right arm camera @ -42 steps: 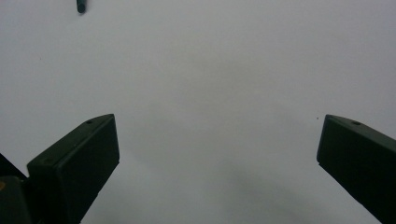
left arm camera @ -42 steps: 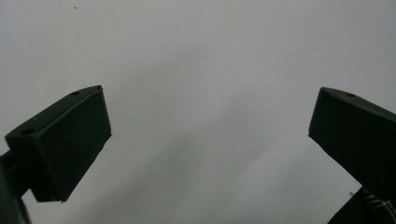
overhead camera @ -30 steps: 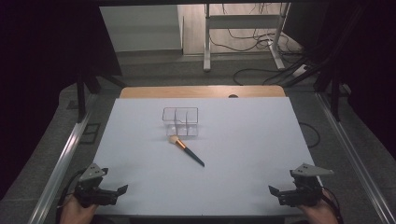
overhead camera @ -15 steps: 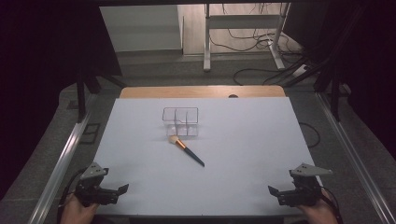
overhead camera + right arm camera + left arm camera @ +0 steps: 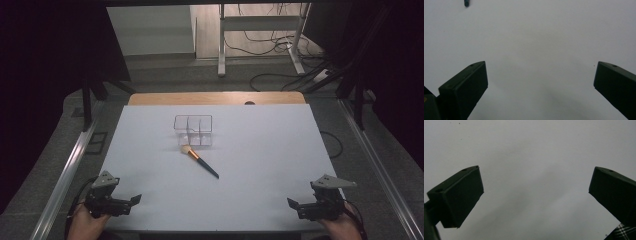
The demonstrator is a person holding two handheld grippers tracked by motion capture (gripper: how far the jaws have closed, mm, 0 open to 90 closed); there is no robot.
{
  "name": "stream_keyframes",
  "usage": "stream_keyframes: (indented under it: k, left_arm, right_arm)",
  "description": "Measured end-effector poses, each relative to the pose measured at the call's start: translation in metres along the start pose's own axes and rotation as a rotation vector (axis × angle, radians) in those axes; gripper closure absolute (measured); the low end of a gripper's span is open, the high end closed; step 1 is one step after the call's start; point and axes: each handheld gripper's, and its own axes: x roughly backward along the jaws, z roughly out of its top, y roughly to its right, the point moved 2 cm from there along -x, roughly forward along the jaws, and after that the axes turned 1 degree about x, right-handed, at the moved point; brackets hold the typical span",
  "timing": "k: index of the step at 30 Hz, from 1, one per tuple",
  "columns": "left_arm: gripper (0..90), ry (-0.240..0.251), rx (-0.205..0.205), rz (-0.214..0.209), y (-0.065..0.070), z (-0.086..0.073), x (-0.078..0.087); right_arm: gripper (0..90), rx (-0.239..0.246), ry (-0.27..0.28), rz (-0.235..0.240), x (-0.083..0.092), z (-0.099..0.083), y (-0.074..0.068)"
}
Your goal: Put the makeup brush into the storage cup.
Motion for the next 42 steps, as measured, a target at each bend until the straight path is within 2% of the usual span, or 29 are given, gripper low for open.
stream_keyframes:
  k: [7, 15, 19, 23, 33, 42]
  left_arm:
    - [0.0, 0.021, 0.025, -0.038, -0.003, 0.003, 0.001]
    - [0.0, 0.029, 0.011, -0.057, -0.004, 0.006, 0.000]
    - [0.0, 0.036, 0.013, -0.078, -0.003, 0.009, -0.002]
    - [0.0, 0.026, 0.004, -0.092, -0.002, 0.011, -0.006]
    - [0.0, 0.069, -0.005, -0.110, -0.001, 0.022, -0.009]
    - [0.0, 0.073, -0.019, -0.102, -0.001, 0.033, -0.015]
  right_arm:
    - [0.0, -0.002, 0.001, -0.002, 0.000, 0.000, 0.000]
    - [0.0, -0.015, 0.007, 0.001, 0.001, 0.000, 0.003]
    - [0.0, -0.006, 0.001, 0.001, 0.001, 0.000, 0.002]
    - [0.0, -0.008, 0.012, 0.001, 0.001, 0.001, 0.003]
    - [0.0, -0.006, 0.018, -0.002, 0.002, 0.002, 0.003]
    - [0.0, -0.004, 0.017, 0.001, 0.002, 0.002, 0.003]
